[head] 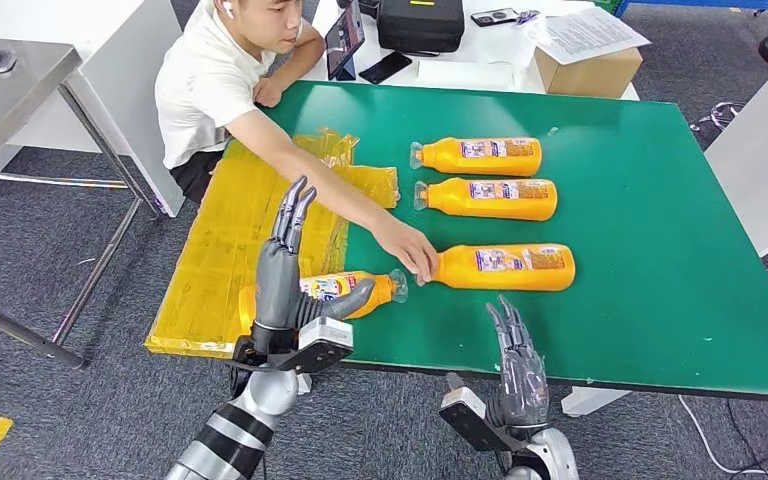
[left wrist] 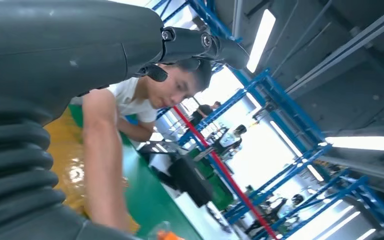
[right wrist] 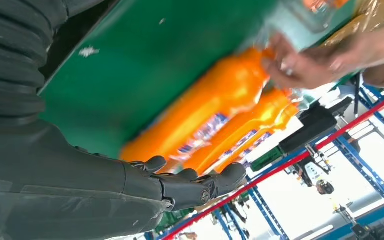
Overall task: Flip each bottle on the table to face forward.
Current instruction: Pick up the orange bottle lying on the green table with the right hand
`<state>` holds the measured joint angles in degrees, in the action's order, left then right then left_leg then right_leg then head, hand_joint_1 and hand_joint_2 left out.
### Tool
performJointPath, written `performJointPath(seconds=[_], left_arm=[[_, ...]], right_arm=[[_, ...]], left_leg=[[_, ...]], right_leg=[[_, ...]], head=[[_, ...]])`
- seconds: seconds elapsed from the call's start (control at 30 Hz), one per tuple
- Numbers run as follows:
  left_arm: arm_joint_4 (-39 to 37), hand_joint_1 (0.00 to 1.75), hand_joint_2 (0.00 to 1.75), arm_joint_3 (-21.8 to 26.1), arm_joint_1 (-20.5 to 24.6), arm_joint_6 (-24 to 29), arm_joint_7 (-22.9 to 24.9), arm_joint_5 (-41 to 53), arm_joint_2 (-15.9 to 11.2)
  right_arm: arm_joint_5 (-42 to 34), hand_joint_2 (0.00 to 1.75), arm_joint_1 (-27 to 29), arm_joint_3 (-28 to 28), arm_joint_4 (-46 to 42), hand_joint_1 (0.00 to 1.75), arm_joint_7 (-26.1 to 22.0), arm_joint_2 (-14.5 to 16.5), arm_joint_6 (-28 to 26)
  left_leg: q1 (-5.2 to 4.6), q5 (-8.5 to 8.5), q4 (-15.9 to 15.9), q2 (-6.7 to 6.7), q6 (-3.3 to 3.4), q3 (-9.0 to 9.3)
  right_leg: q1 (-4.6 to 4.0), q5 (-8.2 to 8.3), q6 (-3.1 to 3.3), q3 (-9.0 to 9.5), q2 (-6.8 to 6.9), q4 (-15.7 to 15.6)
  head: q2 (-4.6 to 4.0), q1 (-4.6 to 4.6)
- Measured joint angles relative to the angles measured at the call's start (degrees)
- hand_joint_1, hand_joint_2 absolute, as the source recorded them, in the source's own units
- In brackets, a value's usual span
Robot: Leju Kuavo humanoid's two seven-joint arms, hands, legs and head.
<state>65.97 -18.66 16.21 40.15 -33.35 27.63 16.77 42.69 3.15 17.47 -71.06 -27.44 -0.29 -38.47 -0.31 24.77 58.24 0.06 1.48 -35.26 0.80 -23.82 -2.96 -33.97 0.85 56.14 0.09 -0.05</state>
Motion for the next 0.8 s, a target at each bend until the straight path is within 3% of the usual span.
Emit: performJointPath(seconds=[0.17,0.33,0.5,0.8], left_arm=[[3.44,0.00,1.75,-0.01,-1.81,0.00,-1.53,-0.42,0.82],[7.20,0.00,1.75,-0.31,-4.11,0.00,-5.43,-1.48,1.21],[9.16,0.00,1.75,-5.06,-5.57,-0.02,-1.08,-6.82,0.52],[9.24,0.00,1.75,-12.19,-5.94,-0.15,0.97,-11.17,-0.65]], right_arm=[[2.38,1.75,-0.37,-0.03,0.64,0.00,1.44,-0.79,-0.43],[12.86,1.75,-2.02,-1.55,1.99,0.00,7.45,-2.45,-0.99],[19.22,1.75,-6.44,-4.57,6.79,0.00,13.49,-5.37,1.33],[20.64,1.75,-15.51,-6.73,18.86,0.00,15.70,-8.57,5.93]], left_leg=[[0.03,-0.02,0.00,0.04,-0.01,0.02],[0.02,-0.02,0.00,0.05,-0.01,0.01],[-0.04,-0.02,0.00,-0.03,0.01,-0.02],[-0.04,-0.03,0.03,0.02,0.02,0.09]], right_leg=[[-0.02,0.01,0.00,0.00,-0.02,0.02],[-0.01,0.01,0.00,-0.01,-0.02,0.02],[0.04,0.02,-0.02,0.03,0.05,0.00],[0.03,0.04,-0.04,0.09,0.03,0.00]], head=[[0.00,-0.01],[0.00,-0.04],[0.00,-0.02],[0.00,-0.03]])
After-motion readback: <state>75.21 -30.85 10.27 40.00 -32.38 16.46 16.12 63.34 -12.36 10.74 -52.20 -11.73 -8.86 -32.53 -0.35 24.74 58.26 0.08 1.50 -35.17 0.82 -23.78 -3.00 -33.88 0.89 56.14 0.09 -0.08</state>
